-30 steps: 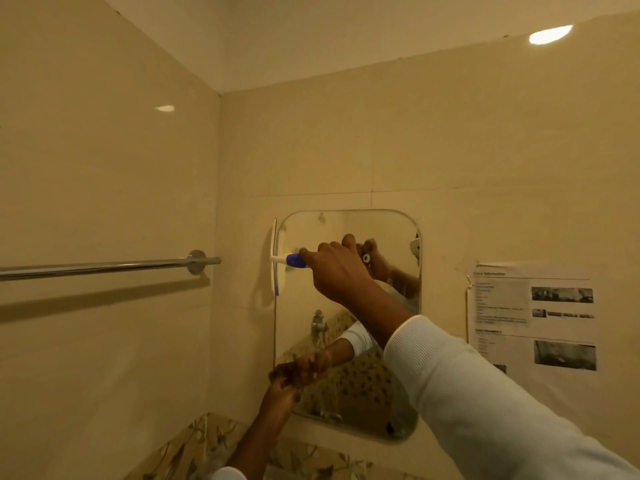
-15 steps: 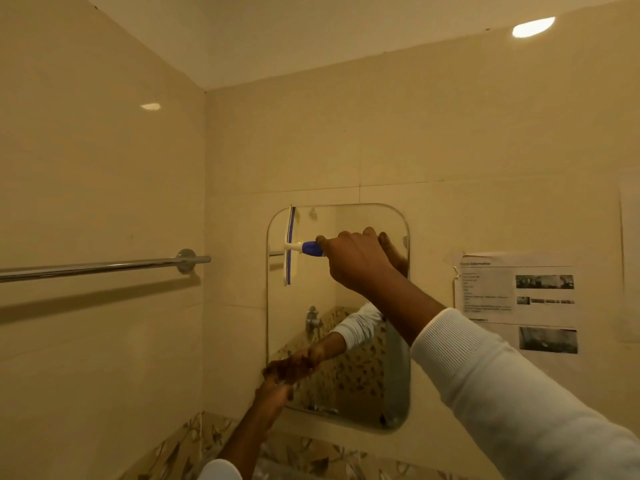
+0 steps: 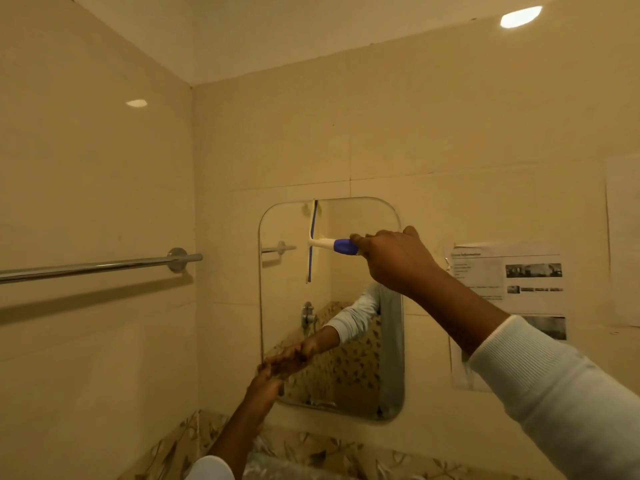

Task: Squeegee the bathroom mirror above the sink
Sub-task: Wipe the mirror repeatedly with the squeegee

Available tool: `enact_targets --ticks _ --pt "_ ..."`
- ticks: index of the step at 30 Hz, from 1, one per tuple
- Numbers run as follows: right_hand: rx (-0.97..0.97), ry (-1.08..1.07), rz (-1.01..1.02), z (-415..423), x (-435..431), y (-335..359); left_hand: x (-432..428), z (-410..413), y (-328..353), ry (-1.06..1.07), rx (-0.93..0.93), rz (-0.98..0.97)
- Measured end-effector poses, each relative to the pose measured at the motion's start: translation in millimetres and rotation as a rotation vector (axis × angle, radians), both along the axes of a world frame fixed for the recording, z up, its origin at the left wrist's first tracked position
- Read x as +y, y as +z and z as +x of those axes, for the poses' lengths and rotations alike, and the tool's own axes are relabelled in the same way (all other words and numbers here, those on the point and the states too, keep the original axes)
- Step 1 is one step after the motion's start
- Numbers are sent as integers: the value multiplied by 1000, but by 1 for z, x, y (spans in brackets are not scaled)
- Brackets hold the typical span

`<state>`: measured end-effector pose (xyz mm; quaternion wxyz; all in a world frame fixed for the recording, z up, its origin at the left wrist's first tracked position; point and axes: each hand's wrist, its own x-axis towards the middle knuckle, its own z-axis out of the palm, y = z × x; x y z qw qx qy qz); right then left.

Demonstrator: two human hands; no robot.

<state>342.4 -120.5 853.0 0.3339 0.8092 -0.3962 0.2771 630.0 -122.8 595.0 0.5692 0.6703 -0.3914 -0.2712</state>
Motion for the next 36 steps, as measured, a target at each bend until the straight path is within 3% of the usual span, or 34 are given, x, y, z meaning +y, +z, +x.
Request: enact_targets --ticks 7,14,19,25,28,32,36 --pt "26 -55 13 -40 9 -1 6 -3 -3 -90 93 -59" --pt "18 -115 19 -89 8 -9 17 -5 -7 -191 43 -118" --pt "7 -146 37 -116 10 -17 1 -1 4 -27 79 -8" --pt "3 -188 60 -134 16 -25 -2 -7 7 4 120 27" --pt "-5 -215 65 -144 18 -29 3 -9 7 4 29 40" --pt "-24 -209 40 -158 18 -37 5 -17 8 10 122 -8" --pt "-38 -138 -2 -166 21 -47 11 -18 9 38 4 2"
